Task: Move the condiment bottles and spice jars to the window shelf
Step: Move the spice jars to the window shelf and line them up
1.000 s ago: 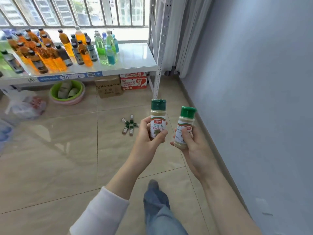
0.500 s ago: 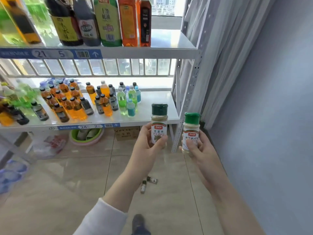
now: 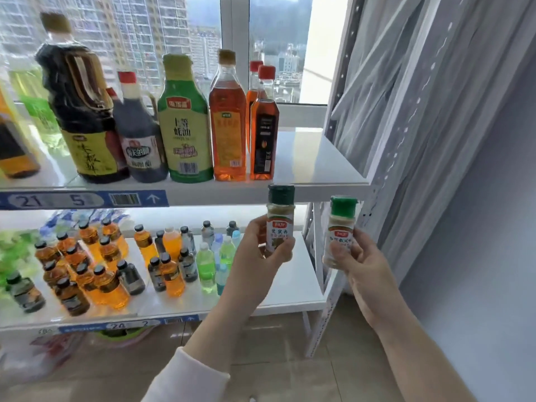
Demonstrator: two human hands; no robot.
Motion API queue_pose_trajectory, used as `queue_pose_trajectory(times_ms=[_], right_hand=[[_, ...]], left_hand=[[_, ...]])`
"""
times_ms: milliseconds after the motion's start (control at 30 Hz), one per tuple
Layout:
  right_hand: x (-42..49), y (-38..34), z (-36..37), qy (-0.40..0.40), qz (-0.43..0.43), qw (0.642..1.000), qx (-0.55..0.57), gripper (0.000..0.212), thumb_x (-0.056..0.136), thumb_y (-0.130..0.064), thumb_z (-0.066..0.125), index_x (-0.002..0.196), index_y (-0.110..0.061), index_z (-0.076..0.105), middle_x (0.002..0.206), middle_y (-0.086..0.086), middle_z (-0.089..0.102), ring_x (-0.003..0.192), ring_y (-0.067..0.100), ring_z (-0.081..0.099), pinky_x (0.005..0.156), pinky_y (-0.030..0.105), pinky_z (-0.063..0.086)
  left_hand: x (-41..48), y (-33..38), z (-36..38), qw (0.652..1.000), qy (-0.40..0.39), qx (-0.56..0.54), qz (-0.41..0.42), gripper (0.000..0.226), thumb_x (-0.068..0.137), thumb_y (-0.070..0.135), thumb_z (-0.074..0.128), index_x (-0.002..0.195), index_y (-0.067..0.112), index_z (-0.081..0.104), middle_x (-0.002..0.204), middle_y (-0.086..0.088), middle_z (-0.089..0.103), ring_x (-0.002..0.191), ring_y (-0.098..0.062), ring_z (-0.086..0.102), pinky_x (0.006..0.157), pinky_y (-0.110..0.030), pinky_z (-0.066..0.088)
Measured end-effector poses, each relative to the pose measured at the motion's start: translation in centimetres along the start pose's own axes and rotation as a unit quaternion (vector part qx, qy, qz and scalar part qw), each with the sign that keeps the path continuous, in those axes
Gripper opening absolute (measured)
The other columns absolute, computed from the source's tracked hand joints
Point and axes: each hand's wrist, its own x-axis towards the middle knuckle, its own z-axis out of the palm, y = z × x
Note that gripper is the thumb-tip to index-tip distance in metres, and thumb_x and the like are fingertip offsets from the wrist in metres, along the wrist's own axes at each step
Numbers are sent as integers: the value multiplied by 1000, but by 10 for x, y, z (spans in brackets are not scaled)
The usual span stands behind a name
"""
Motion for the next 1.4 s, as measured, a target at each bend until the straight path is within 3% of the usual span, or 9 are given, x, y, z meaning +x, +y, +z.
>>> queue_pose_trajectory(times_ms=[333,567,733,867,1000,1067,1200,1333,1400], right_hand=[[193,1,-5,-64,-27,997,-37,41,83,-16,62,123,-14,52,109,7,67,96,20,65,77,24,53],[346,1,-7,-92,-43,990,-97,40,86,-12,62,123,-7,50,104,8,67,89,17,65,77,26,52],[434,-2,28,-119,-62,981,-138,36,85,-6,61,120,-4,50,95,-1,62,76,0,57,61,10,45],[473,3,58,-158,-4,984,-80,54,70,-27,62,116,-3,49,107,17,59,87,23,58,82,38,52],[512,27,78,-159,15,984,-82,56,63,-25,71,114,-9,51,104,10,60,100,34,61,90,51,50],[527,36,85,-146,-18,981,-127,42,73,-13,75,109,-10,54,103,8,64,97,30,63,86,48,53],[551,42,94,-132,-59,975,-167,43,75,-11,75,112,-8,53,110,9,65,90,18,62,71,21,51],[566,47,99,-124,-68,972,-186,44,73,-12,76,110,-10,53,111,11,65,95,22,63,83,37,55],[568,49,101,-115,-70,972,-192,46,74,-11,76,113,-8,52,112,11,64,95,22,63,78,32,56]], left_hand=[[140,-10,34,1000,1,9,2,32,84,17,64,111,25,47,94,8,62,78,-2,64,72,-22,56],[232,-22,83,997,57,-4,-49,36,83,19,66,115,22,49,103,1,63,92,-16,63,79,-29,57],[283,-30,95,993,97,18,-59,38,85,25,63,120,19,49,99,4,63,85,-8,63,81,-27,55],[303,-38,101,990,112,30,-82,41,85,25,62,123,18,48,101,3,63,83,-8,64,83,-31,55],[315,-47,97,984,147,47,-84,37,84,28,63,118,27,48,94,10,64,77,-1,64,82,-32,55],[320,-51,93,981,159,58,-91,35,83,31,64,114,33,48,91,11,64,78,-4,66,82,-31,55],[327,-55,90,982,166,33,-87,35,83,26,65,114,29,50,92,7,65,75,-4,66,84,-43,54],[332,-57,90,982,164,23,-86,35,85,23,64,117,27,49,93,6,64,77,-5,65,84,-40,54],[333,-57,89,982,163,22,-88,33,85,22,63,114,29,49,93,7,64,74,-1,64,85,-38,54]])
